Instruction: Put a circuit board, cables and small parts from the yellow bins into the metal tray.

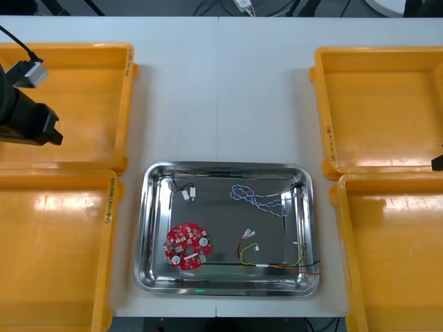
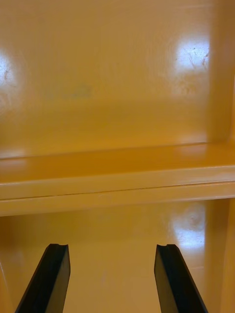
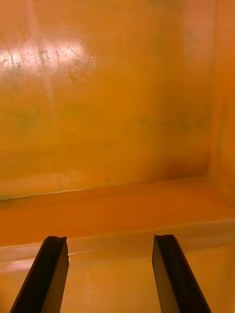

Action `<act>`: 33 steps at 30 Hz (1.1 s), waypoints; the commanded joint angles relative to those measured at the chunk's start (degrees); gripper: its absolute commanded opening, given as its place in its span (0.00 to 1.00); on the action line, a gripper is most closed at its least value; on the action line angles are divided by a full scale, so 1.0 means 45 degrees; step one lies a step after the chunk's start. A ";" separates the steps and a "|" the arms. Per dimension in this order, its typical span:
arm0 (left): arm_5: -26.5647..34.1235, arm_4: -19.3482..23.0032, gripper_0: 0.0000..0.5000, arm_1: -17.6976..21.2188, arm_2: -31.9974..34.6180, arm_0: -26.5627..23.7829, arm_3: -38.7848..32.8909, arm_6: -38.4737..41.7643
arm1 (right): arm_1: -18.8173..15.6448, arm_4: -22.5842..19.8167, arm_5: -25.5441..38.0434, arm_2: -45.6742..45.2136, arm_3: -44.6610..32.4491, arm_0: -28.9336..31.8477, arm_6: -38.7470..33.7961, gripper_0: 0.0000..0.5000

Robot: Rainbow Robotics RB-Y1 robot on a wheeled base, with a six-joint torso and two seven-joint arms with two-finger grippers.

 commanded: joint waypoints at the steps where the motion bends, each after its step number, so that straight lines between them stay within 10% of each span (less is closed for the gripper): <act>1: 0.0297 0.0201 1.00 0.0823 0.1265 0.0955 -0.0114 -0.0914 | -0.0567 0.0107 0.0076 -0.0466 -0.0353 0.0107 0.0511 1.00; 33: 0.0004 -0.1244 1.00 -0.0837 0.4761 0.4119 -0.0973 -0.3336 | -0.0567 0.0107 0.0076 -0.0466 -0.0353 0.0107 0.0511 1.00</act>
